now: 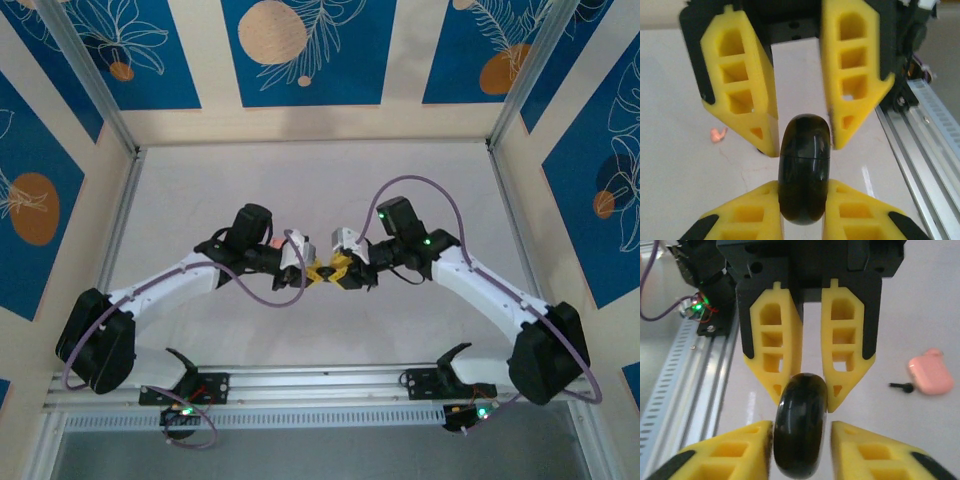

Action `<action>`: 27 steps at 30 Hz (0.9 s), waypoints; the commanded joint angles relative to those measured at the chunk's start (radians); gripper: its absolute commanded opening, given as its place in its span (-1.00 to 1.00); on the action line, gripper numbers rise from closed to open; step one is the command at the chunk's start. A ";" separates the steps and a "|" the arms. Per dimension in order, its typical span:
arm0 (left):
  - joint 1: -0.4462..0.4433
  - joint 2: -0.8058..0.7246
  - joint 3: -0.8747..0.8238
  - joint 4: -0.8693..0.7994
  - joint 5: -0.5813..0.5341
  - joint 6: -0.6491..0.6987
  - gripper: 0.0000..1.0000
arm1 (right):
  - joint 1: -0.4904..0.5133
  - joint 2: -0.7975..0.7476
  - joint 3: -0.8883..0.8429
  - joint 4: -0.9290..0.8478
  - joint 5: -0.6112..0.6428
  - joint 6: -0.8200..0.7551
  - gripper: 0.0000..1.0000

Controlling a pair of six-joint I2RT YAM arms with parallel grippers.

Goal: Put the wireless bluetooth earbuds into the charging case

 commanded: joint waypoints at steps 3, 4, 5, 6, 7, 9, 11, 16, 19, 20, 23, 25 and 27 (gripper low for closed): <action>-0.002 0.009 -0.137 0.497 0.083 -0.312 -0.66 | -0.042 -0.225 -0.232 0.309 0.016 0.157 -0.07; -0.001 0.015 -0.153 0.560 0.091 -0.347 -0.67 | -0.049 -0.256 -0.264 0.356 0.010 0.178 -0.04; 0.000 0.022 -0.168 0.617 0.100 -0.380 -0.67 | -0.054 -0.282 -0.293 0.404 0.008 0.201 -0.01; -0.001 0.029 -0.176 0.661 0.110 -0.408 -0.67 | -0.062 -0.301 -0.314 0.441 0.004 0.223 0.00; -0.001 0.035 -0.181 0.692 0.119 -0.426 -0.67 | -0.068 -0.310 -0.327 0.464 -0.005 0.238 0.00; -0.001 0.047 -0.192 0.751 0.133 -0.457 -0.67 | -0.079 -0.312 -0.339 0.505 -0.042 0.273 0.01; 0.000 0.054 -0.199 0.790 0.138 -0.480 -0.67 | -0.080 -0.299 -0.338 0.526 -0.076 0.295 0.01; -0.001 0.069 -0.197 0.843 0.160 -0.512 -0.67 | -0.079 -0.265 -0.331 0.560 -0.135 0.326 0.01; -0.001 0.072 -0.197 0.845 0.171 -0.514 -0.68 | -0.079 -0.250 -0.321 0.572 -0.150 0.330 -0.01; -0.002 0.073 -0.196 0.844 0.172 -0.514 -0.68 | -0.079 -0.245 -0.316 0.575 -0.153 0.329 -0.02; -0.002 0.073 -0.195 0.843 0.176 -0.515 -0.68 | -0.079 -0.237 -0.307 0.585 -0.165 0.329 -0.15; -0.002 0.072 -0.197 0.843 0.176 -0.513 -0.68 | -0.079 -0.234 -0.301 0.584 -0.167 0.326 -0.30; -0.002 0.072 -0.196 0.838 0.176 -0.510 -0.68 | -0.079 -0.232 -0.298 0.580 -0.166 0.319 -0.47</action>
